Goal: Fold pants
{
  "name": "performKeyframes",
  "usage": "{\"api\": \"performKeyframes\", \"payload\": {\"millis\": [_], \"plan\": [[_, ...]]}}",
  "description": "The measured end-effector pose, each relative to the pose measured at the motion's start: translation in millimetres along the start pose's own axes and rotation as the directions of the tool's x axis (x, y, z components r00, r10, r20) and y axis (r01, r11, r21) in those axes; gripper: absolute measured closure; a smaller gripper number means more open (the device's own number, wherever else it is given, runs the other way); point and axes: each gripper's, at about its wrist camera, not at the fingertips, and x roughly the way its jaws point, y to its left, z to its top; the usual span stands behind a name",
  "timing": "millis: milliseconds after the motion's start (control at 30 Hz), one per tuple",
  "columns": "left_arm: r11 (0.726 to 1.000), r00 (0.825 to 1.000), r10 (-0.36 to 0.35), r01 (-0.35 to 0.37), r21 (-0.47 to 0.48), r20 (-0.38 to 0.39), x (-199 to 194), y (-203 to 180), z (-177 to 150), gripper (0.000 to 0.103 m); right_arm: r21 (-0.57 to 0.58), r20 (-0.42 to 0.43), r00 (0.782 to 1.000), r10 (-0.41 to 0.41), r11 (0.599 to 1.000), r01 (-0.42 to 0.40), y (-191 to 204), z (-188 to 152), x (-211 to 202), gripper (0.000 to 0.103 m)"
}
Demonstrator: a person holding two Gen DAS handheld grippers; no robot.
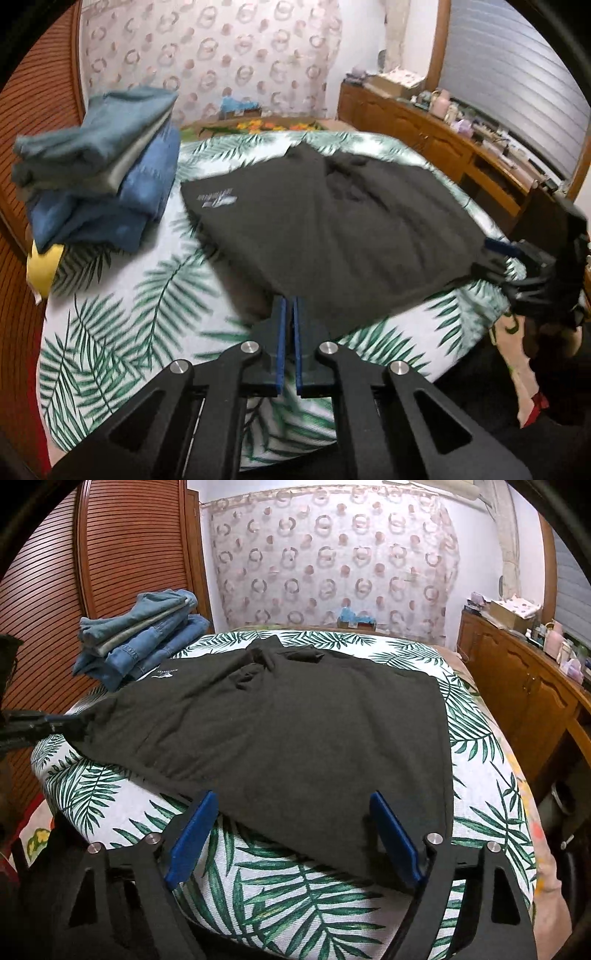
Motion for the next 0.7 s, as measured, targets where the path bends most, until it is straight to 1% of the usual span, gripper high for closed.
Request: {"api": "performKeyframes", "payload": {"millis": [167, 233, 433, 567, 633, 700], "plan": [[0.998, 0.998, -0.054, 0.052, 0.043, 0.036, -8.2, -22.6, 25.2, 0.099, 0.004, -0.002, 1.000, 0.005, 1.000, -0.005, -6.7, 0.9, -1.1, 0.030], [0.995, 0.996, -0.078, 0.075, 0.063, 0.044, -9.1, -33.2, 36.8, 0.099, 0.005, -0.004, 1.000, 0.002, 1.000, -0.002, -3.3, 3.8, 0.7, 0.035], [0.982, 0.986, -0.154, 0.146, 0.120, 0.059, -3.7, -70.1, 69.4, 0.099, 0.024, 0.008, 1.000, 0.000, 1.000, -0.001, -10.0, 7.4, -4.1, 0.037], [0.980, 0.984, -0.158, 0.146, 0.132, 0.080, 1.0, -82.4, 79.8, 0.099, 0.027, 0.016, 1.000, -0.004, 1.000, 0.003, -15.2, 7.9, -10.4, 0.038], [0.980, 0.981, -0.171, 0.160, 0.116, 0.092, 2.6, -81.9, 81.1, 0.099, 0.030, 0.018, 1.000, -0.006, 1.000, 0.005, -17.0, 6.4, -12.0, 0.038], [0.983, 0.982, -0.159, 0.149, 0.106, 0.102, 3.9, -79.5, 80.1, 0.098, 0.033, 0.020, 1.000, -0.008, 0.999, 0.007, -17.0, 4.4, -12.8, 0.038]]}}
